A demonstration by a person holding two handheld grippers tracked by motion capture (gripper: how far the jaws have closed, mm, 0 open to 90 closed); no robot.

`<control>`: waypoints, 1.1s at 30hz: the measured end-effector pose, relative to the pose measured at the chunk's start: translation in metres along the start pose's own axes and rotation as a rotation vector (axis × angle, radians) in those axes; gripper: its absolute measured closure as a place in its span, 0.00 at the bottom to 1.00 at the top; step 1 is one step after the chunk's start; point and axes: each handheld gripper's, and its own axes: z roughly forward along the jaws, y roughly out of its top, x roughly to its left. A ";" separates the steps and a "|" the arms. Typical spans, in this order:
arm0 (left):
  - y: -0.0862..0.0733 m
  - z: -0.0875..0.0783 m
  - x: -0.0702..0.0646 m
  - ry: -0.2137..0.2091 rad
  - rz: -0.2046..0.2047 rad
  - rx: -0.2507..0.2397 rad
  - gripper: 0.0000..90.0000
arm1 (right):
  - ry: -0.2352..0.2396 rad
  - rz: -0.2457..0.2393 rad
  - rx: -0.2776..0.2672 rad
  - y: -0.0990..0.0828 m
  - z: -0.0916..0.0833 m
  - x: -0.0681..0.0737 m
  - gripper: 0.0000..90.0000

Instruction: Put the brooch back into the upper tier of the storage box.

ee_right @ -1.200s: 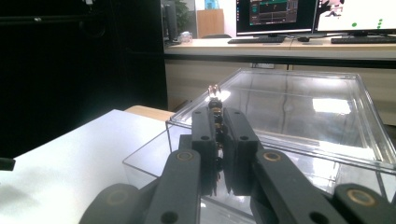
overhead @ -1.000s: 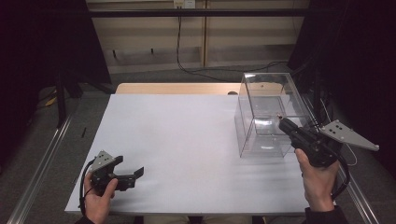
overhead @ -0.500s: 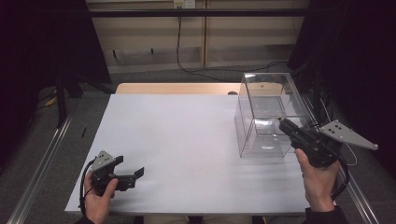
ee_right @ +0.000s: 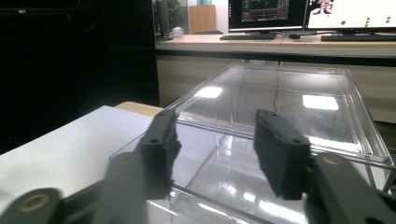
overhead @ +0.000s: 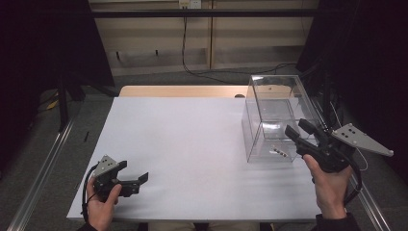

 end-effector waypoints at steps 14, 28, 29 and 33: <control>0.000 0.005 -0.002 -0.001 0.002 0.017 0.04 | -0.065 -0.011 -0.014 0.002 -0.004 -0.005 0.14; 0.000 0.003 -0.002 -0.008 0.013 0.008 0.04 | -0.073 -0.006 0.005 -0.001 -0.013 -0.015 0.02; 0.000 0.003 -0.002 -0.008 0.013 0.007 0.04 | -0.072 -0.010 0.003 -0.002 -0.013 -0.015 0.01; -0.001 0.002 -0.002 -0.007 0.009 0.002 0.04 | -0.075 -0.018 0.016 -0.004 -0.017 -0.014 0.01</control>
